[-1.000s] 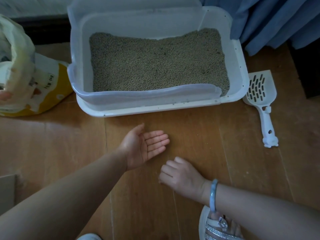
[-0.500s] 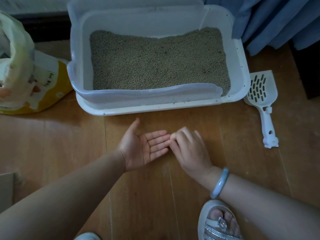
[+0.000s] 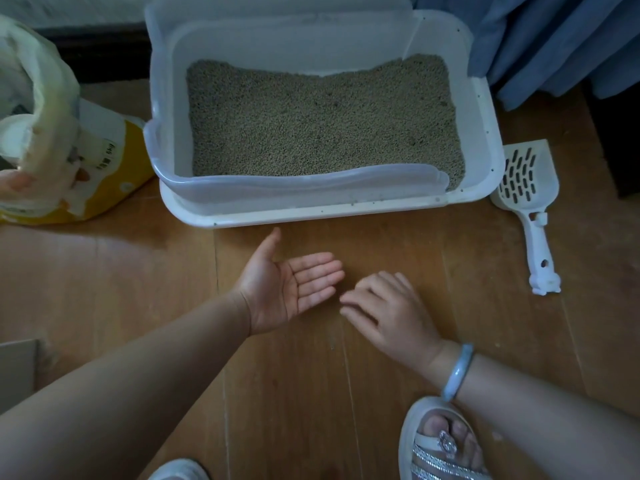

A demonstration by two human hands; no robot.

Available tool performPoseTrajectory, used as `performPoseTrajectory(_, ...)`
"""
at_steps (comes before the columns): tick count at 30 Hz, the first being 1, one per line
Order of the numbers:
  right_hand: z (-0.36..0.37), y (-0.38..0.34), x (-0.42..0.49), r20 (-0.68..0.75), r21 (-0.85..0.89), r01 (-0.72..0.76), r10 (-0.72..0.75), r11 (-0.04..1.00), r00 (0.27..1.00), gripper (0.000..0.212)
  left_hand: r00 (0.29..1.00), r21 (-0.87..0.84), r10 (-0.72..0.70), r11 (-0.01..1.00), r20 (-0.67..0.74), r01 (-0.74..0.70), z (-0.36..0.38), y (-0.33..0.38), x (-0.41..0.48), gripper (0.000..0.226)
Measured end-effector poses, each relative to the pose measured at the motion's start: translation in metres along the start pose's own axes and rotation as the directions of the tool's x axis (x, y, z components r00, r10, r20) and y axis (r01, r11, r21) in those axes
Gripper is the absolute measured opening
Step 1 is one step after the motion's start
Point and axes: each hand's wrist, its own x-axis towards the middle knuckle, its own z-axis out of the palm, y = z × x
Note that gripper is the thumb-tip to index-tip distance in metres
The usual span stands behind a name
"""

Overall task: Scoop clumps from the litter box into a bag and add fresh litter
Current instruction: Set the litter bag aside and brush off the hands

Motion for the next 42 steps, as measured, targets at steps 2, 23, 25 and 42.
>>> performPoseTrajectory(2, 0.010, 0.004, -0.015, 0.146, -0.027, 0.106, -0.101, 0.994, 0.984, 0.013, 1.000, 0.001, 0.010, 1.000, -0.028, -0.010, -0.004, 0.003, -0.001, 0.081)
performPoseTrajectory(23, 0.041, -0.021, 0.002, 0.191, -0.100, 0.370, -0.348, 0.923, 0.918, 0.015, 0.997, 0.022, 0.011, 1.000, -0.077, -0.009, -0.003, 0.002, -0.004, 0.079)
performPoseTrajectory(25, 0.035, -0.014, -0.003, 0.205, -0.074, 0.332, -0.312, 0.940, 0.928, 0.007, 0.997, 0.025, 0.013, 1.000, -0.079, -0.011, -0.003, 0.003, -0.005, 0.079)
performPoseTrajectory(42, 0.036, -0.007, -0.024, 0.146, -0.177, 0.399, -0.377, 0.900, 0.915, 0.022, 0.998, 0.042, 0.005, 0.999, -0.065, -0.002, -0.002, 0.001, -0.004, 0.079)
